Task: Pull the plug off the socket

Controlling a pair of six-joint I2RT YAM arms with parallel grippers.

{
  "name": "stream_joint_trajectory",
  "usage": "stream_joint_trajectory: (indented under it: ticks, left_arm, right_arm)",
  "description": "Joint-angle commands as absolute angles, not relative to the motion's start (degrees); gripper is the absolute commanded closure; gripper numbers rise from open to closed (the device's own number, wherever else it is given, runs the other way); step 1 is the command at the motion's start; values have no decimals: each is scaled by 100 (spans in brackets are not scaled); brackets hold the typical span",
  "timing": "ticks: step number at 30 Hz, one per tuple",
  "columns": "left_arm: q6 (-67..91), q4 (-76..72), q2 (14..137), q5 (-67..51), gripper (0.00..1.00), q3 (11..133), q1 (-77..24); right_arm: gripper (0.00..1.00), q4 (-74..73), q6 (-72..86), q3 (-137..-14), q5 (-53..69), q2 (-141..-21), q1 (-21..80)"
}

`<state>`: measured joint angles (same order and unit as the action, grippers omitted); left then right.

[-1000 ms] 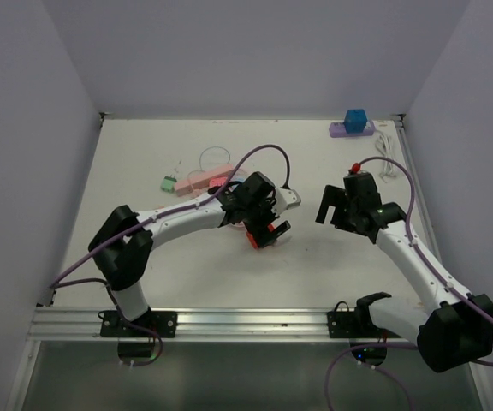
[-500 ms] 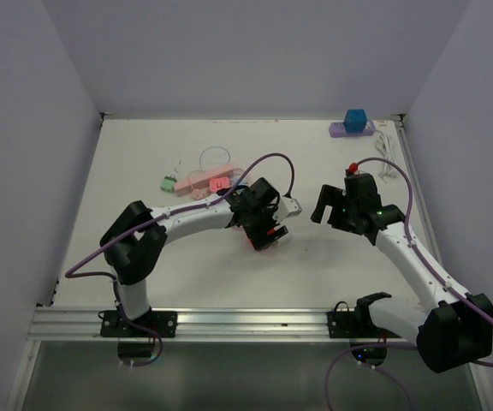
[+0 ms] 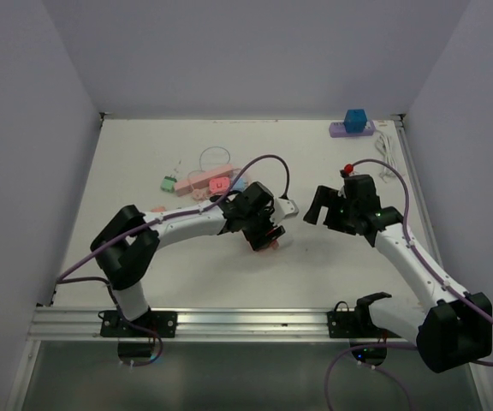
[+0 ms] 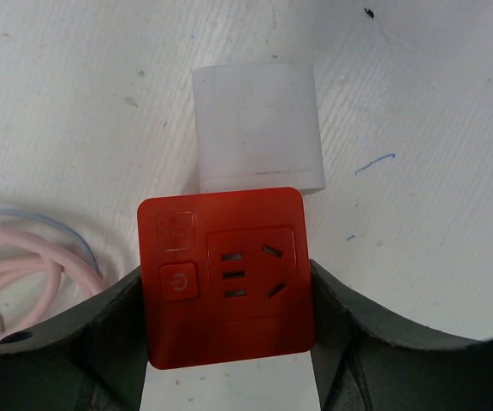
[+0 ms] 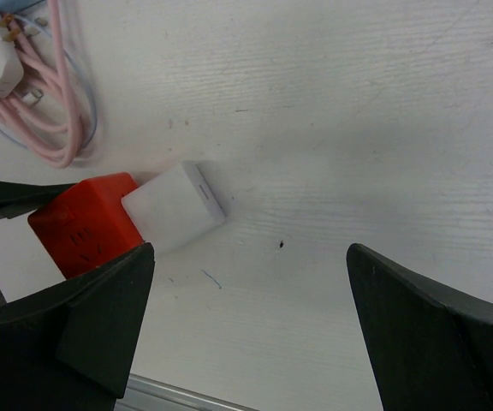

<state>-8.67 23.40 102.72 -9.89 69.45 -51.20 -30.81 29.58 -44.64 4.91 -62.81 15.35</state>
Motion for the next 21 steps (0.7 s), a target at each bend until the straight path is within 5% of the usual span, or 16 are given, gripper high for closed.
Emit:
stream_joint_trajectory:
  ticks: [1, 4, 21]
  left_arm:
    - [-643, 1812, 9652, -985, 92, 6461, -5159]
    - [-414, 1249, 9072, -801, 100, 5960, -5150]
    - [1309, -1255, 6207, 369, 100, 3763, -4825]
  right_arm:
    - [3, -2637, 3084, -4439, 1168, -6231, 1521]
    - [3, -2356, 3234, -4474, 1783, -6354, 1521]
    - [4, -889, 4104, -4843, 3682, -7066, 1573]
